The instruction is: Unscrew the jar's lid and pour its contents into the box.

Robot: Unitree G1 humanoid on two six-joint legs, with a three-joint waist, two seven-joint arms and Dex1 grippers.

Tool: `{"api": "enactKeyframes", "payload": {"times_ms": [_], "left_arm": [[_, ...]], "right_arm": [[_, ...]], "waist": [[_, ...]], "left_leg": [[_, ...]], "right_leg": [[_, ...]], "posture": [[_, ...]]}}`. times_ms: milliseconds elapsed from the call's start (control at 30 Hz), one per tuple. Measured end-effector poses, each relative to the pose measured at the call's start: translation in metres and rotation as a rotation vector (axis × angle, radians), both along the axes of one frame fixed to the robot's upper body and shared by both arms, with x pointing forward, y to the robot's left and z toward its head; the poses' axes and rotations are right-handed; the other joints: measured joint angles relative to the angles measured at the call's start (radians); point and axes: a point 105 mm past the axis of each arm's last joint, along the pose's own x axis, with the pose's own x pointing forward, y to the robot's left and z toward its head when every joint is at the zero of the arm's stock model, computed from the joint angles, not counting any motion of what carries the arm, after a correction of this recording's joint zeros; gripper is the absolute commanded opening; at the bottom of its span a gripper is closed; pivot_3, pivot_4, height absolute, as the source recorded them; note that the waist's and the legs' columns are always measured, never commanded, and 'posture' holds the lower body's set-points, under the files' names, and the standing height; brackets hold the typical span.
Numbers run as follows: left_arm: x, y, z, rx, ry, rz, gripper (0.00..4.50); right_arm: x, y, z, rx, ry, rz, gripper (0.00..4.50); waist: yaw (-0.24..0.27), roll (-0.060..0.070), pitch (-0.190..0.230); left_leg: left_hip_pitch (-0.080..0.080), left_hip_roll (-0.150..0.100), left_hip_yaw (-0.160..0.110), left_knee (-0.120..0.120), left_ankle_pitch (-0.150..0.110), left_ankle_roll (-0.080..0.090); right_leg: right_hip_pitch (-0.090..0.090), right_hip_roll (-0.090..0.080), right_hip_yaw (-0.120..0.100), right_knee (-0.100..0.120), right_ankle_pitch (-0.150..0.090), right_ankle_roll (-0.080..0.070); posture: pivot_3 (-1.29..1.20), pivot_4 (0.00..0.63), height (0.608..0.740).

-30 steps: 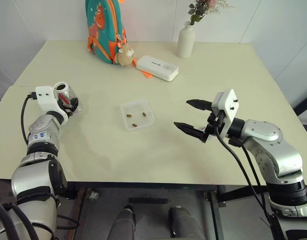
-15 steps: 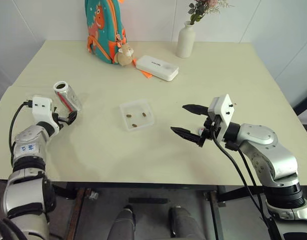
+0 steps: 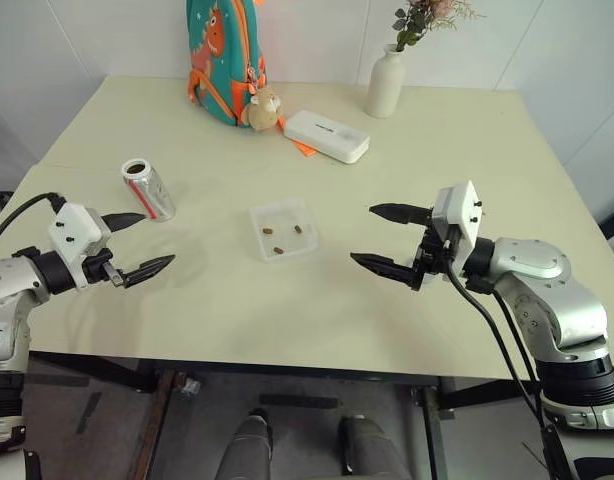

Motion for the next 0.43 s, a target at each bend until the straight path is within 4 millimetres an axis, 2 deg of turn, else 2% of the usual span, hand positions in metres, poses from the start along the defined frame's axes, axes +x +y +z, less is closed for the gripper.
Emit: {"api": "enactKeyframes", "payload": {"times_ms": [133,233,333,433], "left_arm": [[0.005,-0.025,0.010,-0.003,-0.018,-0.106,4.47],[0.004,-0.039,0.007,0.012,-0.005,-0.170,4.47],[0.005,-0.041,0.008,0.008,-0.005,-0.187,4.47],[0.007,-0.038,0.007,-0.002,0.004,-0.175,4.47]], "right_arm": [[0.000,-0.019,0.000,-0.003,-0.018,-0.035,4.50],[-0.001,-0.033,-0.008,-0.026,0.006,-0.070,4.50],[-0.004,-0.042,-0.014,-0.063,0.020,-0.094,4.50],[-0.008,-0.043,-0.019,-0.076,0.023,-0.097,4.50]], "waist": [[0.000,0.000,0.000],[-0.005,0.000,0.000],[-0.014,0.000,0.000],[-0.021,0.000,0.000]], "left_leg": [[0.000,0.000,0.000,-0.002,0.000,0.000],[0.000,0.000,0.000,-0.003,0.000,0.001],[0.000,0.001,0.001,-0.005,0.000,0.000],[0.000,0.002,0.001,-0.005,0.000,0.000]], "right_leg": [[0.000,0.000,-0.001,-0.001,0.001,0.003],[-0.001,0.000,-0.001,-0.001,0.001,0.003],[-0.002,0.001,0.000,0.000,0.000,0.004],[-0.003,0.002,0.000,0.001,0.000,0.004]], "posture": [[0.00,0.150,0.740],[0.00,0.150,0.740],[0.00,0.150,0.740],[0.00,0.150,0.740]]}}
